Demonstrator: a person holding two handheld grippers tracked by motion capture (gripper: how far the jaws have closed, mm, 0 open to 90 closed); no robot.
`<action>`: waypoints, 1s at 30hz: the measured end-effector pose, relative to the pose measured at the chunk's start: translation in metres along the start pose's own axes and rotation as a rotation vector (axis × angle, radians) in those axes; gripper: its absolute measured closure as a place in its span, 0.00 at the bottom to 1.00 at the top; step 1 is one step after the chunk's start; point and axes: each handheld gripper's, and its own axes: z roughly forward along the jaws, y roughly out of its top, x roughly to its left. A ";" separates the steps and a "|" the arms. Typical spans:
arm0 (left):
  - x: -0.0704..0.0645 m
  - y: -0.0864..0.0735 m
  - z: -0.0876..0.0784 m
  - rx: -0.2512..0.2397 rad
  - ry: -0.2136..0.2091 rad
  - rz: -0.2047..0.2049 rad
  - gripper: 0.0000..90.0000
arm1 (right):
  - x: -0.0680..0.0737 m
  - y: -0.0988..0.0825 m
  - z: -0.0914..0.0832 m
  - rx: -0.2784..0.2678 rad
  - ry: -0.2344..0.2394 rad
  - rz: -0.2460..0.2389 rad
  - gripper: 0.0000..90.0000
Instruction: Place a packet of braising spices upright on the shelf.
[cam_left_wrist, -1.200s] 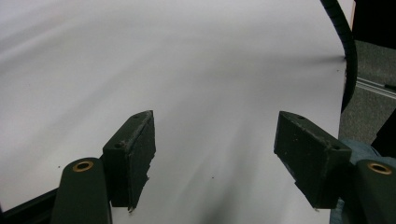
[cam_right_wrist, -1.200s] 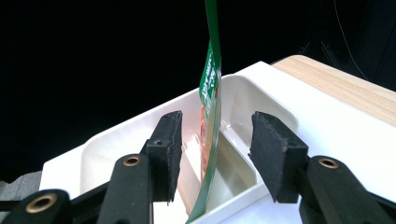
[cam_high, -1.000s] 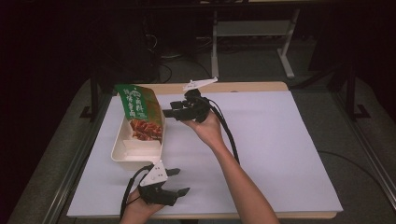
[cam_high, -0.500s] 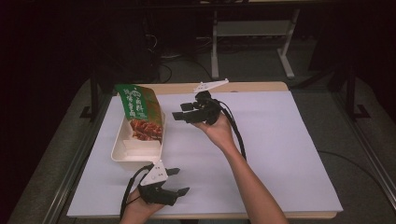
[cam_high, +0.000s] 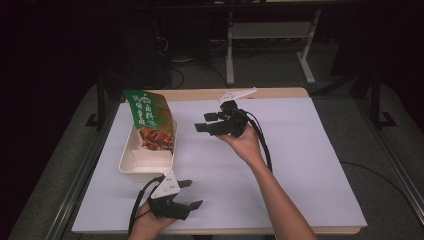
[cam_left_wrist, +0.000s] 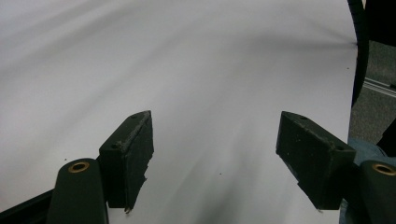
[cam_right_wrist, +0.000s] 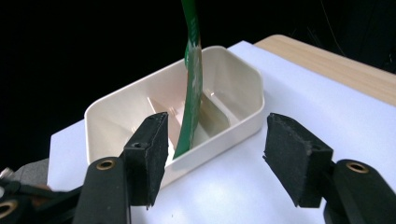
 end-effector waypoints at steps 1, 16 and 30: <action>0.000 0.000 0.000 0.000 0.001 -0.002 0.30 | 0.000 -0.001 -0.001 0.000 -0.002 0.000 0.43; 0.001 0.000 0.000 0.007 0.003 -0.005 0.30 | -0.007 -0.021 -0.025 0.023 -0.028 0.017 0.40; 0.003 -0.001 -0.001 0.005 0.006 -0.013 0.30 | -0.008 -0.031 -0.042 0.036 -0.051 0.018 0.38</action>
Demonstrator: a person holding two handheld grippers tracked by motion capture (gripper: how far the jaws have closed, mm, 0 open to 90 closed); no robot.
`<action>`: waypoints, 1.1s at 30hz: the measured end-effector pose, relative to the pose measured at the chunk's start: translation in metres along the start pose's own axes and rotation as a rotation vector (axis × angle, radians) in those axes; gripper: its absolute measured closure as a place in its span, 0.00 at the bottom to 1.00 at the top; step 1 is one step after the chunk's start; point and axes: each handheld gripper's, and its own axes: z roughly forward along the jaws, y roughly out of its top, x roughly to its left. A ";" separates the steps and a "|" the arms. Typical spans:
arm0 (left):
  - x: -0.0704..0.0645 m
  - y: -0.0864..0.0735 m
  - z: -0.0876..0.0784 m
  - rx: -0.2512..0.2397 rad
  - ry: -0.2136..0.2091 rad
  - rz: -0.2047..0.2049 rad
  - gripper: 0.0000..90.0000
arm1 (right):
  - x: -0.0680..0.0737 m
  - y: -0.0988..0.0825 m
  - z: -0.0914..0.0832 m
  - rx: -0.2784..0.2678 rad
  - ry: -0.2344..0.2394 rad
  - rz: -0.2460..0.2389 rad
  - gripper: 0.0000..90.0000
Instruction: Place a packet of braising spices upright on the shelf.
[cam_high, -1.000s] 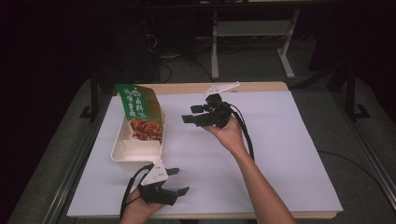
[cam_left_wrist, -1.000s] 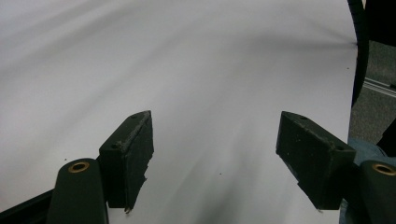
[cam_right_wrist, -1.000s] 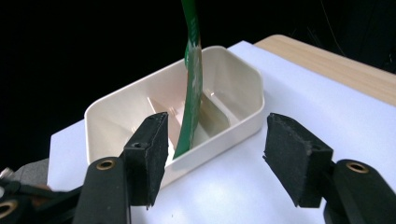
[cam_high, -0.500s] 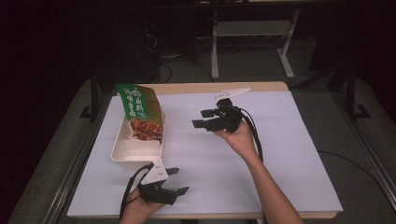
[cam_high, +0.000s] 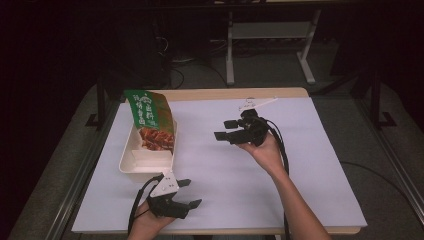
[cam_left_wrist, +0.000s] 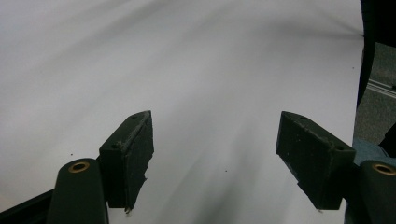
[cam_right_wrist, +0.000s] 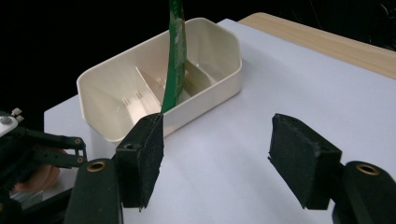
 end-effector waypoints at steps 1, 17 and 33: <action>0.000 0.000 0.000 0.000 0.000 -0.001 0.30 | 0.000 -0.001 -0.001 0.001 -0.001 -0.001 0.38; 0.001 0.000 0.000 -0.004 0.001 -0.007 0.30 | -0.007 -0.017 -0.019 0.013 -0.019 0.029 0.37; 0.003 0.000 -0.002 -0.008 0.005 -0.011 0.30 | -0.011 -0.034 -0.034 0.003 -0.021 0.053 0.36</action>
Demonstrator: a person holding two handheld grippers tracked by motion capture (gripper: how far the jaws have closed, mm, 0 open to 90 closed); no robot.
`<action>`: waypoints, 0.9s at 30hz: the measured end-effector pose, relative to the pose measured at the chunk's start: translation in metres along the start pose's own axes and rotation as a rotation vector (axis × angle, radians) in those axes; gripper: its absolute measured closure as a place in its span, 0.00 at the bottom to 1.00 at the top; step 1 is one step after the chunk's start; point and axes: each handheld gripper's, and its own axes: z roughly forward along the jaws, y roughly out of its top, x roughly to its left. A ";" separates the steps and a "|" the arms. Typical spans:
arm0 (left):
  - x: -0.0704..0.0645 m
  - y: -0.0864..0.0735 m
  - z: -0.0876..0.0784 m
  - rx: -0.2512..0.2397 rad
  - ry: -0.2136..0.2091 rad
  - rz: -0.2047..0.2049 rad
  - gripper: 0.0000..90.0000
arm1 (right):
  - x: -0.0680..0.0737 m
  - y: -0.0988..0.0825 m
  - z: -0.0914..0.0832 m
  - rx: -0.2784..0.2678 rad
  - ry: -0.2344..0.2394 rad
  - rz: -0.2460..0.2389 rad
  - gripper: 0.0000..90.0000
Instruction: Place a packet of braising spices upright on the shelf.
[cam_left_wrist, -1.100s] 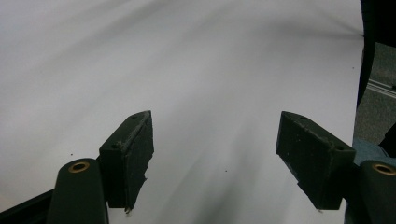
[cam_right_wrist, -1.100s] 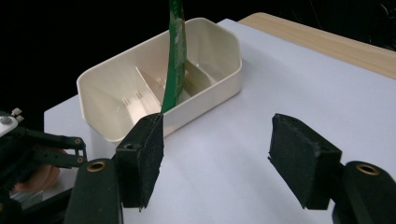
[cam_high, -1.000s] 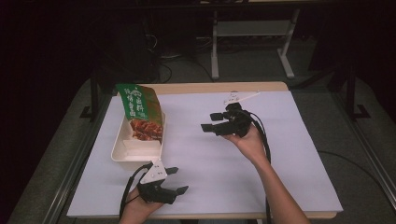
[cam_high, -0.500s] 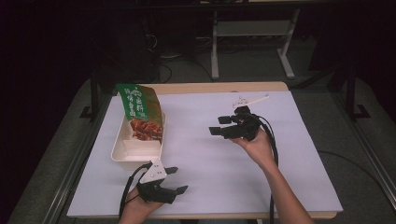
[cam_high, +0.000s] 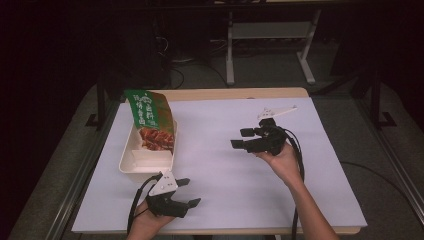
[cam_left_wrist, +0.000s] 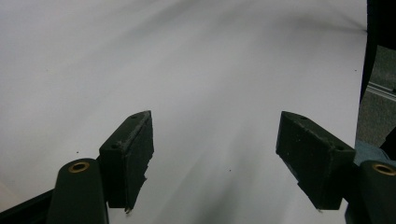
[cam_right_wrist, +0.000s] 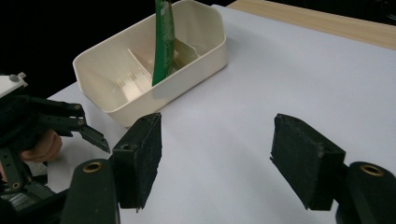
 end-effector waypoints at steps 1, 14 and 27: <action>0.000 0.000 0.000 -0.001 0.000 0.000 0.30 | 0.000 -0.001 -0.001 -0.004 -0.001 -0.002 0.36; 0.001 0.000 0.000 0.002 0.003 -0.004 0.30 | -0.005 -0.019 -0.014 0.001 -0.017 0.018 0.36; 0.002 0.000 0.000 0.003 0.006 -0.004 0.30 | -0.008 -0.035 -0.027 0.004 -0.036 0.034 0.35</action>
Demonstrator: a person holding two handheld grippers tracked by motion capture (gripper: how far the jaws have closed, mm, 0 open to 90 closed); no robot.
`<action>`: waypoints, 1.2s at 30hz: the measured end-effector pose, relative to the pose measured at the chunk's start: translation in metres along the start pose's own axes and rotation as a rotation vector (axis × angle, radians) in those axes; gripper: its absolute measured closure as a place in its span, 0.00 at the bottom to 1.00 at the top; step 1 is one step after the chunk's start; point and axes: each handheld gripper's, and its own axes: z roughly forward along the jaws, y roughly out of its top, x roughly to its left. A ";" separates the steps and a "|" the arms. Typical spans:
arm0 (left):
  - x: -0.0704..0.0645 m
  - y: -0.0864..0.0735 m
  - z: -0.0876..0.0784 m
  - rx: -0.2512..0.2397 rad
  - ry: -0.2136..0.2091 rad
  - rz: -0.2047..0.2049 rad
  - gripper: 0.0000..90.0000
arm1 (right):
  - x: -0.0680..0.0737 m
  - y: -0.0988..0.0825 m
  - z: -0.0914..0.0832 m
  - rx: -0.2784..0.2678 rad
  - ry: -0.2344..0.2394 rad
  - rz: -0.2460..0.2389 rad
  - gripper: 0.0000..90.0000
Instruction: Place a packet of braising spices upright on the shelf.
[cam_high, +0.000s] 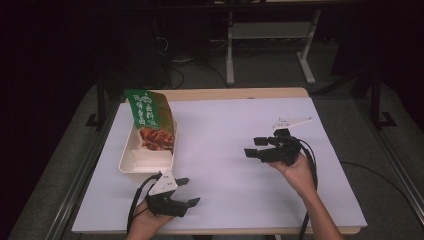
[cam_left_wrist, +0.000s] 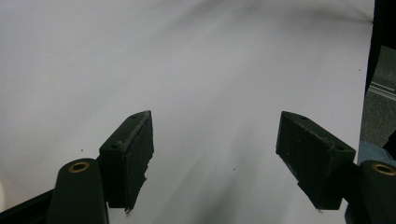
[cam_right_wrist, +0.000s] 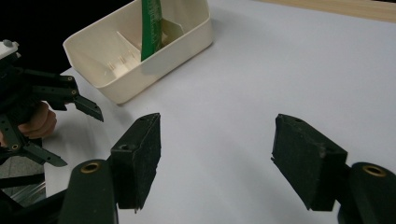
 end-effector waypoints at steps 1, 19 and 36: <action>0.000 0.000 0.000 0.001 0.000 0.001 0.30 | 0.000 -0.001 -0.001 -0.004 -0.001 -0.002 0.35; 0.000 0.000 0.000 0.005 0.002 0.002 0.30 | -0.002 -0.028 -0.011 0.005 -0.009 0.020 0.34; 0.001 0.000 0.000 0.008 0.003 -0.005 0.30 | -0.003 -0.056 -0.022 0.014 -0.017 0.050 0.34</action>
